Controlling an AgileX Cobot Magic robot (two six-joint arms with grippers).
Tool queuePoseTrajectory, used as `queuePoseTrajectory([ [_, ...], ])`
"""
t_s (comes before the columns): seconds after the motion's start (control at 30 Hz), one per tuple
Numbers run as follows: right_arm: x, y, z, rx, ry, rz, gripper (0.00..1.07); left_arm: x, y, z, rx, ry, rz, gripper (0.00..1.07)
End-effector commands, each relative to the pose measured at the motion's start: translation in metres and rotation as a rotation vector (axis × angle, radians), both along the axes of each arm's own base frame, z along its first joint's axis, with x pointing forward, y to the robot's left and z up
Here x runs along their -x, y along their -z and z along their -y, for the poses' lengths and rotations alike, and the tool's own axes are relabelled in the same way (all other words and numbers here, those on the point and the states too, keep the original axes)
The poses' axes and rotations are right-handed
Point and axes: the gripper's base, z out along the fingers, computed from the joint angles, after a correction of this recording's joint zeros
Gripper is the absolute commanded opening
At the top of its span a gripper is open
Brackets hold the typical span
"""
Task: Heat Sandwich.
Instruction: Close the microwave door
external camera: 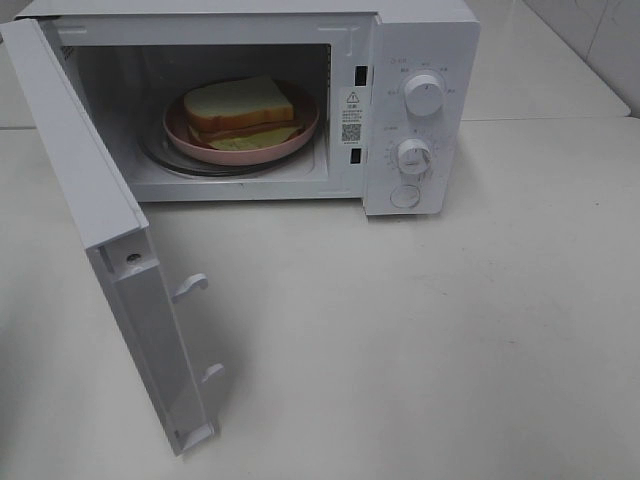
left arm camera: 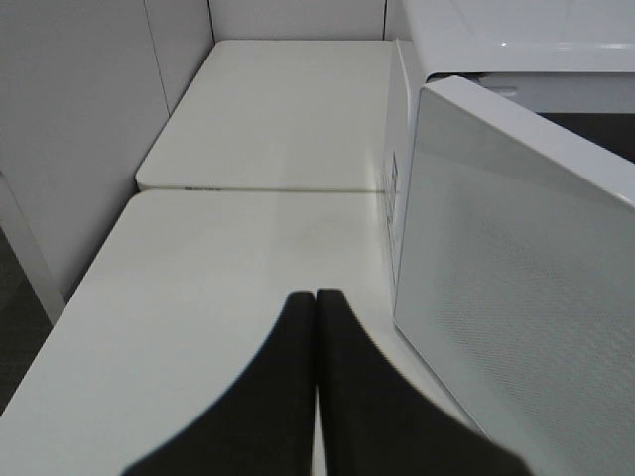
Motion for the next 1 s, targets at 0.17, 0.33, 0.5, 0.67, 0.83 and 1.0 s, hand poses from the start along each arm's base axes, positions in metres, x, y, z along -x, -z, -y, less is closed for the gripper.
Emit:
queuePoseTrajectory([
  [0.17, 0.003, 0.000, 0.000, 0.001, -0.001, 0.038, 0.75, -0.013, 0.019, -0.002, -0.022, -0.014, 0.125, 0.00],
  [0.33, 0.003, 0.000, 0.000, 0.001, -0.001, 0.038, 0.75, -0.023, 0.028, -0.002, -0.057, -0.006, 0.164, 0.00],
  [0.5, 0.003, 0.000, 0.000, 0.001, -0.001, 0.038, 0.75, -0.035, 0.034, 0.000, -0.097, 0.032, 0.149, 0.00],
  [0.67, 0.003, 0.000, 0.000, 0.001, -0.001, 0.038, 0.75, -0.049, 0.046, 0.005, -0.076, 0.103, 0.102, 0.00],
  [0.83, 0.003, 0.000, 0.000, 0.001, -0.001, 0.038, 0.75, -0.055, 0.051, 0.010, -0.084, 0.164, 0.099, 0.00],
  [1.0, 0.003, 0.000, 0.000, 0.001, -0.001, 0.038, 0.75, -0.065, 0.060, 0.021, -0.087, 0.296, 0.097, 0.00],
])
